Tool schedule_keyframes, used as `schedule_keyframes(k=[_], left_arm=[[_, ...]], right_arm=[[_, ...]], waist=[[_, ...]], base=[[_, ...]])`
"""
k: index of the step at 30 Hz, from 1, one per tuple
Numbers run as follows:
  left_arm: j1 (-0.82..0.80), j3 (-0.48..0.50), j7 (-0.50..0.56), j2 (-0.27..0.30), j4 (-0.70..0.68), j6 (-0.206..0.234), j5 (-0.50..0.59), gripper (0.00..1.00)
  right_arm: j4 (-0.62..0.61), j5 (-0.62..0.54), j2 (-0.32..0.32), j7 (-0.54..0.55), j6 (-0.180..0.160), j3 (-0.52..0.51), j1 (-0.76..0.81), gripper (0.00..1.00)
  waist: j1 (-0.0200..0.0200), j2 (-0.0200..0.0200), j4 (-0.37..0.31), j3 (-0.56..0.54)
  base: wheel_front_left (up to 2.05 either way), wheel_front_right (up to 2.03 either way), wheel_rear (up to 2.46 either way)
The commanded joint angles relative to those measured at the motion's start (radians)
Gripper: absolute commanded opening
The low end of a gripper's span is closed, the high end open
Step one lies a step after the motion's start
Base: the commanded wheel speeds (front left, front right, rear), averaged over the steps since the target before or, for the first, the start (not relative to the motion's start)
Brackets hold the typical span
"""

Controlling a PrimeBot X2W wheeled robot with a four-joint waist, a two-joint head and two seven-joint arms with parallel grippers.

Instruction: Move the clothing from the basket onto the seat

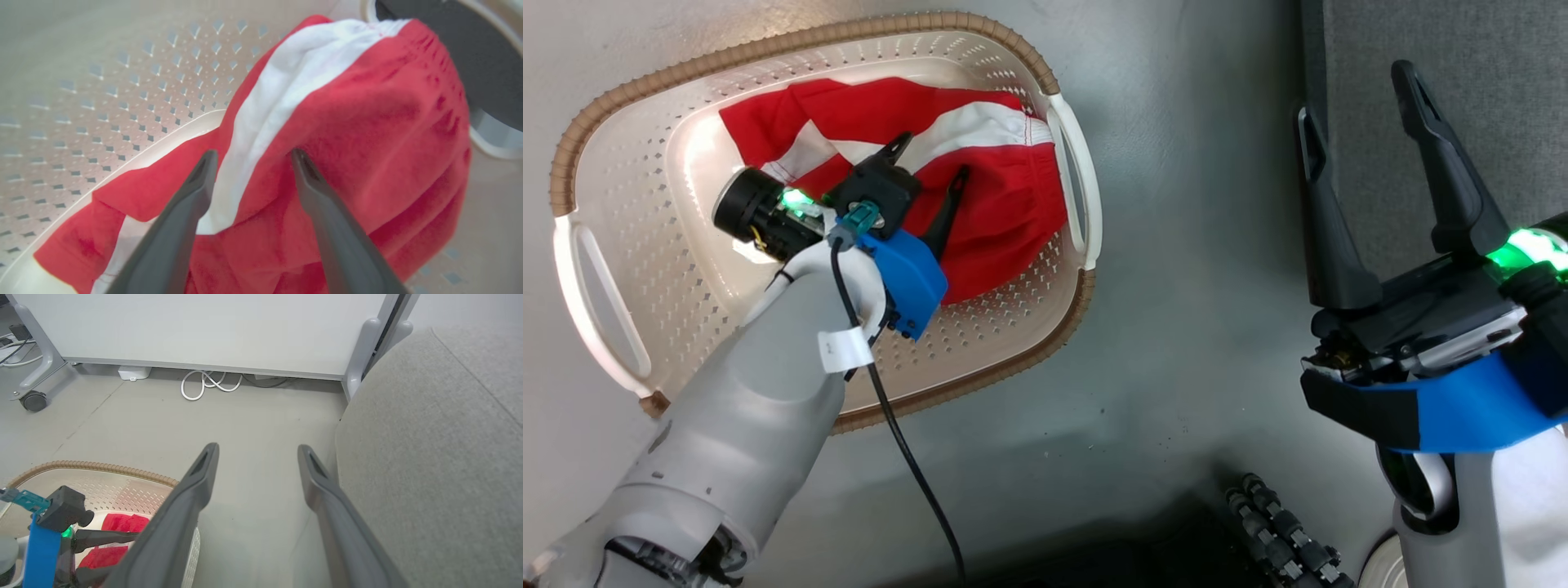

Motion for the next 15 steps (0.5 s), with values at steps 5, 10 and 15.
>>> schedule_keyframes(k=[5,10,15], left_arm=[[-0.059,-0.069,-0.001,-0.025,0.084,-0.001,0.0,1.0],[-0.075,-0.114,0.014,-0.038,0.129,-0.001,-0.02,1.0],[-0.089,-0.149,0.044,-0.049,0.171,-0.001,-0.053,1.0]], right_arm=[[-0.01,0.018,0.003,-0.012,0.0,0.007,0.034,1.0],[-0.015,0.021,0.003,-0.012,0.0,0.006,0.05,1.0],[-0.023,0.028,0.003,-0.015,0.0,0.011,0.075,1.0]], waist=[[-0.0001,0.0,-0.013,-0.009],[-0.0001,0.0,-0.015,-0.012],[-0.0001,0.0,-0.015,-0.015]], base=[[0.0,0.0,0.0],[0.0,0.0,0.0],[0.0,0.0,0.0]])
